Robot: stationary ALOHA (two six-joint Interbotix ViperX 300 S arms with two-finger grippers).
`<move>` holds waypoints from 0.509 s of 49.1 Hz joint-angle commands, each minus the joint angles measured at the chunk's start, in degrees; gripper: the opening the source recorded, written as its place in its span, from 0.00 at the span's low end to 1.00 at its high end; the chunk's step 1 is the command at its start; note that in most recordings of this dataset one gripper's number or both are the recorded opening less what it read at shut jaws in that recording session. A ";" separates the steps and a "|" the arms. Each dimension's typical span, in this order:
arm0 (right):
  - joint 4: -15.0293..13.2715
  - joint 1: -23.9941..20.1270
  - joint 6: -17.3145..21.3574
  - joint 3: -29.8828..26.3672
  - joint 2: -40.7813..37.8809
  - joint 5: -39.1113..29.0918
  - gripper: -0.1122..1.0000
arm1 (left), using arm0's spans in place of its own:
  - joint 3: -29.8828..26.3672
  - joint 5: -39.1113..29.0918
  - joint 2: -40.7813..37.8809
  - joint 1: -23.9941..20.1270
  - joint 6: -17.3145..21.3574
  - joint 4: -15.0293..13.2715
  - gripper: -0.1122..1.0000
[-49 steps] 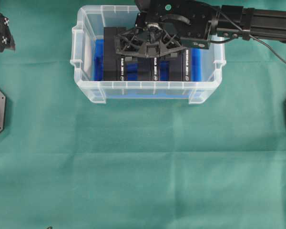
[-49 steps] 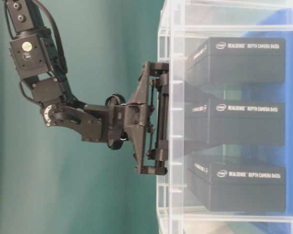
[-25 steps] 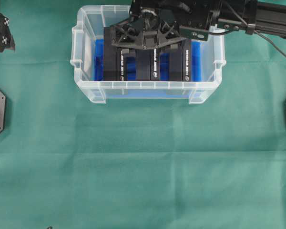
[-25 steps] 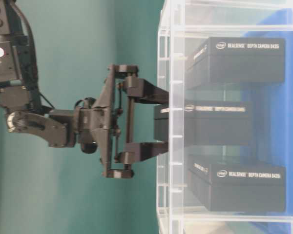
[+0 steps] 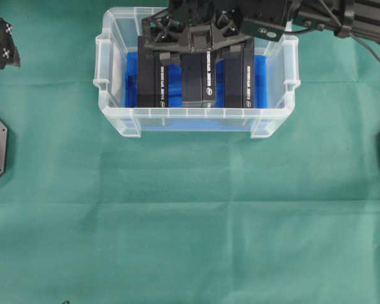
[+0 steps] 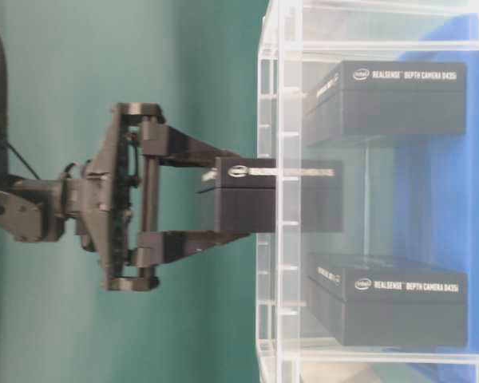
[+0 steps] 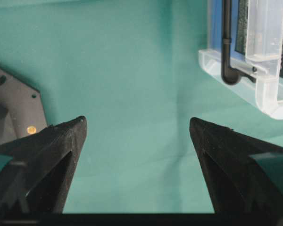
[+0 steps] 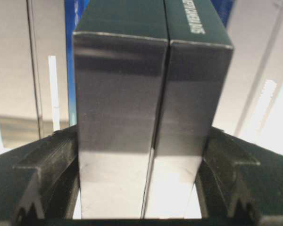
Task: Take out the box from the case.
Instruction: 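Close the right gripper on the middle black box, then lift the middle box up out of the bin with the right gripper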
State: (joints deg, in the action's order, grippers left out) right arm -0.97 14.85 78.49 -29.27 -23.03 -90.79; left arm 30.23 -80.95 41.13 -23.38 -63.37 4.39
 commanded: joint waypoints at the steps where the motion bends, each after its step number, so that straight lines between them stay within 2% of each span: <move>1: -0.26 -0.18 -0.09 -3.16 3.78 -1.49 0.70 | -0.79 0.18 0.00 -0.18 0.00 0.09 0.91; 16: -1.23 -0.18 -0.18 -9.23 3.78 -6.68 0.70 | -0.79 0.26 0.00 -0.18 -0.18 0.09 0.91; 25: -2.72 -0.18 -0.18 -13.10 3.78 -9.58 0.70 | -0.79 0.18 0.00 -0.18 -0.18 0.09 0.91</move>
State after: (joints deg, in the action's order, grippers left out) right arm -3.08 14.77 78.40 -39.38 -22.85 -99.58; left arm 30.23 -80.95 41.13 -23.38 -63.54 4.39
